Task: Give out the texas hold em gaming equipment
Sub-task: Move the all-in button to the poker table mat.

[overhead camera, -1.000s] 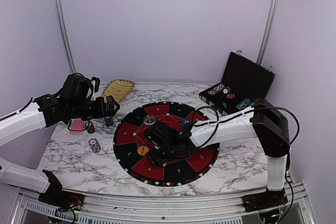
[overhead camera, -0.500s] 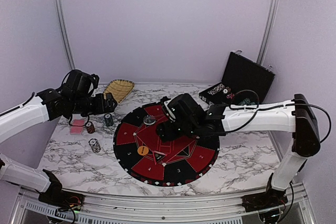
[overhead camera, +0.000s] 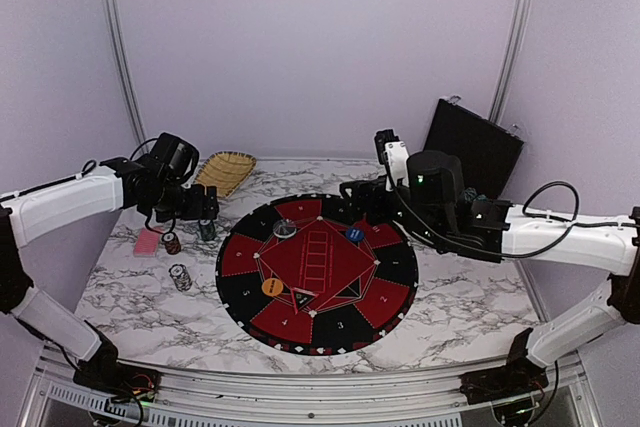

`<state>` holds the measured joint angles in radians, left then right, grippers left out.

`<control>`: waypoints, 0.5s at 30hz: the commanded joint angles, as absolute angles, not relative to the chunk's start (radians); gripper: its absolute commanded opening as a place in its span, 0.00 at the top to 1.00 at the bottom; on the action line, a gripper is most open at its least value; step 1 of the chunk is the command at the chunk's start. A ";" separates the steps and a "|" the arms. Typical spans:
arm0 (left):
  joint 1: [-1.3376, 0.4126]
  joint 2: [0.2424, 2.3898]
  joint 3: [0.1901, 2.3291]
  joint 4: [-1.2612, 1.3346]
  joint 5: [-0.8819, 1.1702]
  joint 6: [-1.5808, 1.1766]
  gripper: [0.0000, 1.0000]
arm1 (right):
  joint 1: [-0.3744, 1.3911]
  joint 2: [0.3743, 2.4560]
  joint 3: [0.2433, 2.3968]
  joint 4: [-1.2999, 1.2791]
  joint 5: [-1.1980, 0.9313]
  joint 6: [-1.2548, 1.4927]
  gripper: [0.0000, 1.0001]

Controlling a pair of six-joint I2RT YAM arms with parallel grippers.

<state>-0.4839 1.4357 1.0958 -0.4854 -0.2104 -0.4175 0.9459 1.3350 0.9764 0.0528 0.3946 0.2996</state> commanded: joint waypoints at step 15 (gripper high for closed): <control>-0.424 1.686 1.247 -0.552 -0.210 -0.305 0.20 | 0.932 1.367 1.052 -0.046 0.362 0.236 0.16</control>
<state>-0.4408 1.6474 1.2098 -0.5098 -0.2100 -0.3321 0.9375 1.3651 1.0328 -0.0311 0.3721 0.2340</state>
